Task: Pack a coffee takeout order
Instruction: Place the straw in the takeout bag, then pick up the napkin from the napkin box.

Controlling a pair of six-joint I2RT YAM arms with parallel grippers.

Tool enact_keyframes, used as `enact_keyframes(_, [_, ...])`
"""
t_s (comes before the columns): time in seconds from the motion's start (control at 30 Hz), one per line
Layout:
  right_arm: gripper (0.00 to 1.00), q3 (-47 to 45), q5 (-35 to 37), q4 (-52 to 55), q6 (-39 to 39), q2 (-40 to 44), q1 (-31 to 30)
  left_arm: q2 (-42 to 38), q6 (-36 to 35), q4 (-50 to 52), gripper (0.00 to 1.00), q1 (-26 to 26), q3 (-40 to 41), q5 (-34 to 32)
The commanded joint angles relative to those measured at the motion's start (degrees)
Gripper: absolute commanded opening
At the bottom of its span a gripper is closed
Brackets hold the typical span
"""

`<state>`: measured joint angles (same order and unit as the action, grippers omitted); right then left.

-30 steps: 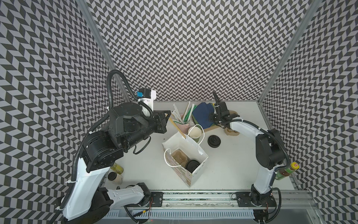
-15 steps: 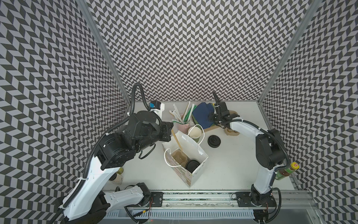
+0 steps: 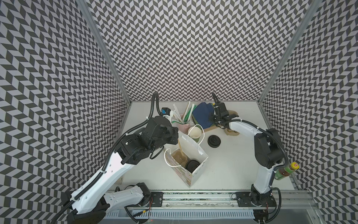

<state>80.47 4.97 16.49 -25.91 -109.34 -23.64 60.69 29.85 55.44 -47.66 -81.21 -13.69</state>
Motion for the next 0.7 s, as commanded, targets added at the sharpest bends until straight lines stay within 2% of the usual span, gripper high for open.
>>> enact_keyframes(0.0, [0.34, -0.48, 0.80, -1.46, 0.36, -0.49, -0.52, -1.33, -0.48, -3.37, 0.22, 0.06, 0.08, -1.42])
enact_keyframes(0.13, [0.25, -0.45, 1.25, -1.54, 0.30, -0.47, -0.62, -1.45, -0.97, -4.06, 0.36, 0.29, -0.27, -1.47])
enact_keyframes(0.27, [0.10, -0.71, 1.10, -1.86, 0.41, -0.53, -0.62, -2.06, -1.43, -5.12, 0.38, 0.29, -0.45, -1.97])
enact_keyframes(0.4, [0.07, -0.83, 0.91, -2.07, 0.48, -0.61, -0.66, -2.83, -2.01, -5.23, 0.41, 0.31, -1.23, -3.58])
enact_keyframes(0.47, [0.00, -0.74, 0.73, -2.08, 0.58, -0.61, -0.68, -3.27, -2.10, -5.70, 0.41, 0.29, -1.24, -4.23])
enact_keyframes(0.67, [0.00, -1.91, 0.72, -3.69, 0.73, 5.08, -0.62, -4.49, -3.27, -8.09, 0.42, 0.34, -0.04, -6.67])
